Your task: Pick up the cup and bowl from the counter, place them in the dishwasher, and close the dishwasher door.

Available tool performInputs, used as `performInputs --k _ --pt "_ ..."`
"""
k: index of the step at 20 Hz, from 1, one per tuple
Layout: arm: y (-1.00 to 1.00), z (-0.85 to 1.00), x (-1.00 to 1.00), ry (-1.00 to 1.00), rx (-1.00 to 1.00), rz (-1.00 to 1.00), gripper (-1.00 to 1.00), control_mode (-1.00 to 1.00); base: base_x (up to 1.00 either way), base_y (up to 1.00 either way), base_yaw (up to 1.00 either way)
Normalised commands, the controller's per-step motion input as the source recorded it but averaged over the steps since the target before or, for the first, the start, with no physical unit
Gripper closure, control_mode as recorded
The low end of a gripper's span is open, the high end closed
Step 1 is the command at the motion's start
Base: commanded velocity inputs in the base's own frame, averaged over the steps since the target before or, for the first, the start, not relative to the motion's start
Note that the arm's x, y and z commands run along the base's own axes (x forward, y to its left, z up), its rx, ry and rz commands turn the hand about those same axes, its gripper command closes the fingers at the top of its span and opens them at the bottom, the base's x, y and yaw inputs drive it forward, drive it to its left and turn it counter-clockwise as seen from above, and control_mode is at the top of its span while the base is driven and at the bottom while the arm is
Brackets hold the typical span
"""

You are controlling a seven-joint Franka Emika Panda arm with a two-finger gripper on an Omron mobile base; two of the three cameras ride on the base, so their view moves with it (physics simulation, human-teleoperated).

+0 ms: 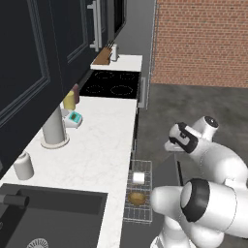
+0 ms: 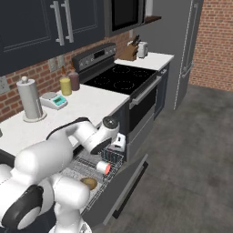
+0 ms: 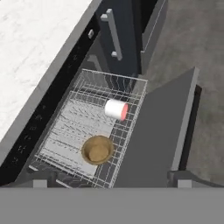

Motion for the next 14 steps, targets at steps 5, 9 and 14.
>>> performInputs --k 5,9,14 --pt "-0.58 0.16 -0.39 0.16 0.32 -0.13 -1.00 -1.00 0.00 0.00 0.00" --pt "-0.61 -0.05 -0.43 0.00 0.42 -0.13 -1.00 -1.00 0.00 0.00 0.00" --pt "-0.50 -0.25 -0.21 -0.03 0.48 -0.06 -1.00 -1.00 0.00 0.00 0.00"
